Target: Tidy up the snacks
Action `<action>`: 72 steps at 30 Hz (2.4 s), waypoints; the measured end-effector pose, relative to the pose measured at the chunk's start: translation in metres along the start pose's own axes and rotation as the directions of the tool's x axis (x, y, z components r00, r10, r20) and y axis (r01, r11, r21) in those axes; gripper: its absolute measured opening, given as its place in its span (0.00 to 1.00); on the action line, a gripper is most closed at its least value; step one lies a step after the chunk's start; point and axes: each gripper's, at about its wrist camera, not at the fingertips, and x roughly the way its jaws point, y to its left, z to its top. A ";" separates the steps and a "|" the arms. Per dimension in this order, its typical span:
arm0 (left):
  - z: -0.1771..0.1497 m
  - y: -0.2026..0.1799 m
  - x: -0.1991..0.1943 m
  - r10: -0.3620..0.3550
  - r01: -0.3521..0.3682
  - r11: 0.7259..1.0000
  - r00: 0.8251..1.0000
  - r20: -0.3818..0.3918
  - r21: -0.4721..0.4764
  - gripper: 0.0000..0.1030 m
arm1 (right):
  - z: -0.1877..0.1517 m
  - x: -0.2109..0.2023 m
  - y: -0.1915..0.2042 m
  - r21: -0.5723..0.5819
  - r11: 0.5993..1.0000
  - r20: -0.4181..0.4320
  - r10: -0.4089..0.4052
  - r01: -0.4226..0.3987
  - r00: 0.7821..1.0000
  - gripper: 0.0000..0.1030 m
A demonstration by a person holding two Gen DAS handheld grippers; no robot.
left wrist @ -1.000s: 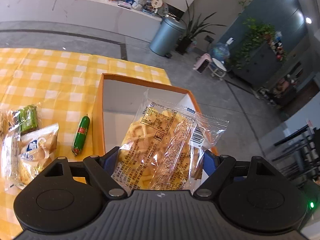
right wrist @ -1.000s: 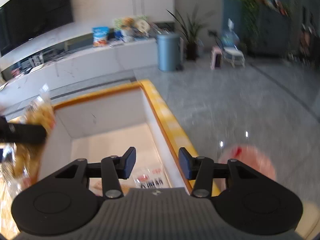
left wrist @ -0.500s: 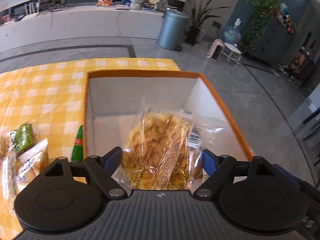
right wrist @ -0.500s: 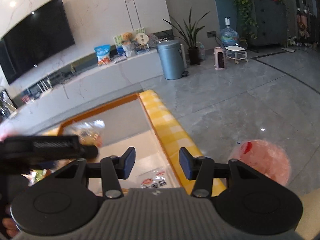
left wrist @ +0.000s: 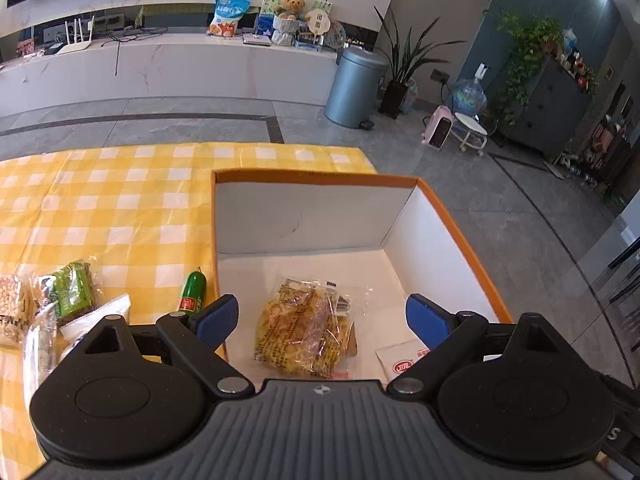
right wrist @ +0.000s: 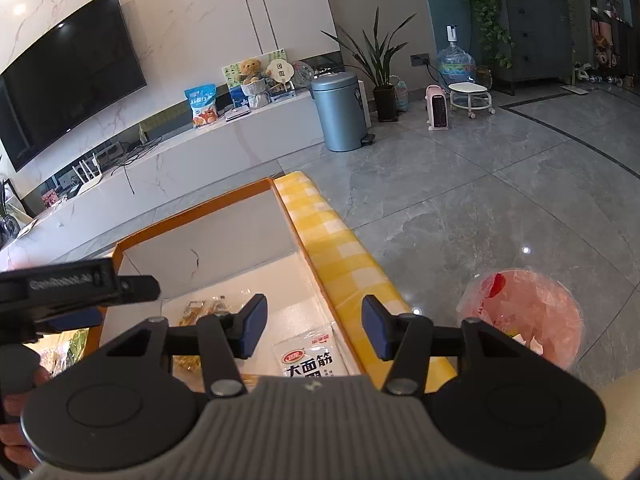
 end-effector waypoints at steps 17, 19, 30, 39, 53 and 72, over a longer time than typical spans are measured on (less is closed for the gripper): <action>0.018 0.016 -0.049 0.040 -0.043 0.997 0.997 0.062 0.057 1.00 | 0.004 -0.006 0.036 -0.109 0.986 0.026 -0.123 0.125 0.992 0.67; 0.020 0.024 -0.058 0.045 -0.049 0.997 0.997 0.064 0.053 1.00 | 0.005 -0.011 0.044 -0.123 0.984 0.044 -0.124 0.128 0.991 0.75; 0.014 0.082 -0.105 0.159 -0.158 0.987 0.987 0.024 -0.032 1.00 | 0.007 -0.037 0.103 -0.171 0.982 0.080 0.098 -0.084 0.992 0.76; -0.010 0.131 -0.133 0.271 -0.270 0.960 0.963 0.001 -0.072 1.00 | -0.005 -0.057 0.160 -0.239 0.906 -0.018 0.356 -0.349 0.934 0.85; -0.064 0.212 -0.117 0.272 -0.288 0.943 0.955 -0.115 -0.163 1.00 | -0.057 -0.019 0.228 -0.284 0.825 -0.282 0.415 -0.489 0.865 0.88; -0.108 0.272 -0.068 0.055 -0.117 0.940 0.979 -0.195 -0.321 1.00 | -0.080 0.071 0.252 -0.216 0.922 -0.399 0.217 -0.321 0.891 0.58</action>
